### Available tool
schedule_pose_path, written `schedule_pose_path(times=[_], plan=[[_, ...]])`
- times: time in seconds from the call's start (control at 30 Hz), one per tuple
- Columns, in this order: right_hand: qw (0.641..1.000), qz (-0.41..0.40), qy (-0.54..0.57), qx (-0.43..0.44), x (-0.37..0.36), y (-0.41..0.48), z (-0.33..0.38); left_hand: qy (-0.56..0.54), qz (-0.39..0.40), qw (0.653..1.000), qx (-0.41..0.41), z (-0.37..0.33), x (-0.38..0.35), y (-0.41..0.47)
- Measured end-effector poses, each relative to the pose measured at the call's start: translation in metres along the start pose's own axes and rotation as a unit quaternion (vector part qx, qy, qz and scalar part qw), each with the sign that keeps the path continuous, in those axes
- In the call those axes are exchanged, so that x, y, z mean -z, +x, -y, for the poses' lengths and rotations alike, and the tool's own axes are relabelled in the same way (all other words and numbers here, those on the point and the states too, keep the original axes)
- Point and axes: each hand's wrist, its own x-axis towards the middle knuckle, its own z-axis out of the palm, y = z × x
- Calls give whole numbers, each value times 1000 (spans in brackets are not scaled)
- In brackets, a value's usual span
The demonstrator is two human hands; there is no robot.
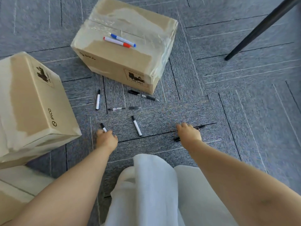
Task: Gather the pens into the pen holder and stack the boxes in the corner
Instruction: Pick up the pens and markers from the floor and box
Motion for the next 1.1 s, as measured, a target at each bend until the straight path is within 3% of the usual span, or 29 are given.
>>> schedule_pose_path(times=[0.3,0.5,0.6,0.77,0.93,1.1], plan=[[994,-42,-90,37,-2,16,1,-31,-63,997,18,8,3,18],[995,-70,-20,67,12,25,27,10,-85,995,-56,11,3,15],[994,-81,24,76,17,28,37,87,-99,986,-101,9,5,14],[989,-91,69,89,26,31,49,8,-93,994,-51,5,10,18],[988,-104,93,72,33,37,54,78,-44,972,-218,-32,4,3],[988,-102,94,70,36,43,54,199,-60,907,-366,-48,5,7]])
